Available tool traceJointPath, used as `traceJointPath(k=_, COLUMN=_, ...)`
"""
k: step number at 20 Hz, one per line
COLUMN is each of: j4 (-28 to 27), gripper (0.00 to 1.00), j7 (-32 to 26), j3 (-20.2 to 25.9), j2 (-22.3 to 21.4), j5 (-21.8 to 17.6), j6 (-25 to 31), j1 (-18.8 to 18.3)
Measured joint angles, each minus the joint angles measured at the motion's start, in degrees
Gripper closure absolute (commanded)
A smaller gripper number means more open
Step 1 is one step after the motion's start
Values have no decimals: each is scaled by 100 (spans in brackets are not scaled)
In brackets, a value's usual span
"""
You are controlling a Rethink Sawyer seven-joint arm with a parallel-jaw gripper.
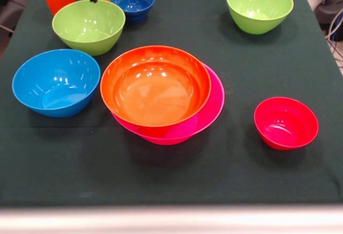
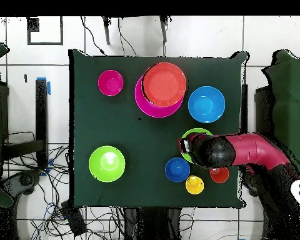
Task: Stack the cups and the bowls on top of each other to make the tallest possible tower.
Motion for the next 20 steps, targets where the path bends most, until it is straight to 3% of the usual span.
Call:
traceJointPath(k=13, j4=273, gripper=0, j7=0, j3=-572, j2=386, j5=2, j6=-633, j1=-609)
traceJointPath(k=20, j4=496, gripper=0, j7=0, j3=-1074, j2=566, j5=-88, j6=-1065, j1=-1259)
